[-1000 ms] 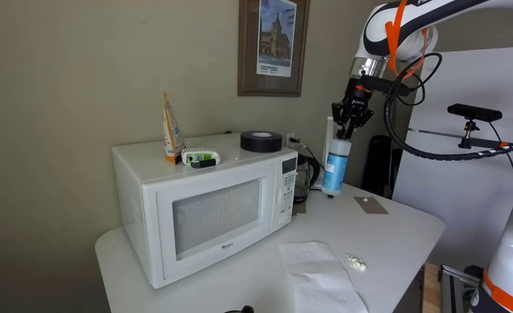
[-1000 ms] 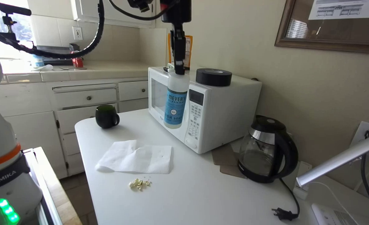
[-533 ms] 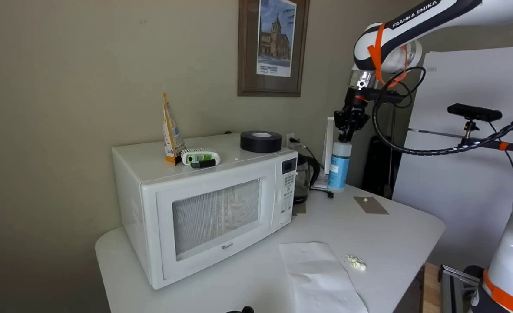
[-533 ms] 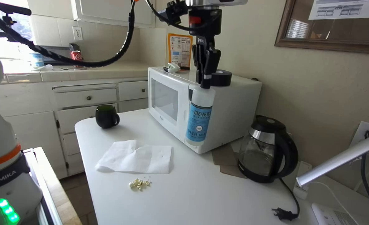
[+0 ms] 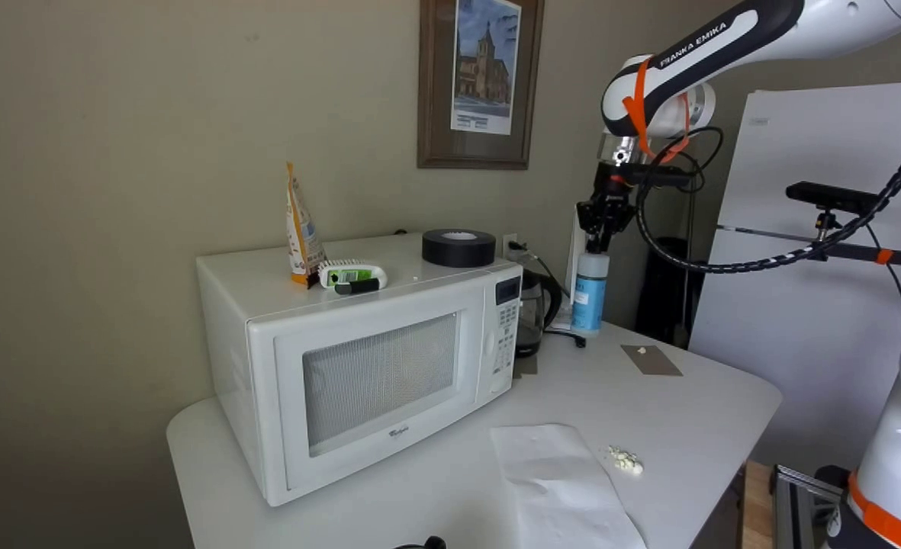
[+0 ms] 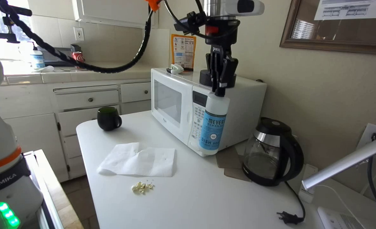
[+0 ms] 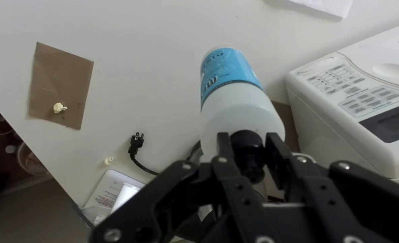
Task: Pick up the bottle with a blue label from the microwave top and put it on the kitchen counter
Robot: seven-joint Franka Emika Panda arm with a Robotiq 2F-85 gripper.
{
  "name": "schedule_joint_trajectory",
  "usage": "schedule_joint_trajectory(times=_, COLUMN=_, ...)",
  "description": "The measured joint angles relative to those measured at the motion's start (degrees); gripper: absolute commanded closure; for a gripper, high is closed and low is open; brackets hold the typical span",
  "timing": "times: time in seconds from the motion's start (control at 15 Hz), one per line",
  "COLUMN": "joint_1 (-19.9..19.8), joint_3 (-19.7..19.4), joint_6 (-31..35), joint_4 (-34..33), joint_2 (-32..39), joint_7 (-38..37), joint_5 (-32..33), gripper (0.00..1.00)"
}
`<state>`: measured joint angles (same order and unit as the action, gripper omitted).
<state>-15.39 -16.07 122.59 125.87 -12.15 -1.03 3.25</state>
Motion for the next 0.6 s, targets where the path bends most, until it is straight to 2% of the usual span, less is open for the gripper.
schedule_joint_trajectory(times=0.2, joint_1=-0.08, joint_3=-1.10, joint_6=6.61, joint_4=0.28, joint_2=3.33, joint_7=4.84, joint_5=-0.05, gripper=0.93)
schedule_joint_trajectory(times=0.33, joint_1=-0.03, joint_3=-1.44, joint_6=12.72, joint_4=0.33, joint_2=7.44, joint_7=7.44, joint_5=-2.92, gripper=0.93)
schedule_joint_trajectory(times=0.6, joint_1=0.83, joint_3=0.11, joint_6=21.65, joint_4=0.03, joint_2=14.98, joint_7=9.39, joint_5=-7.23, gripper=0.93)
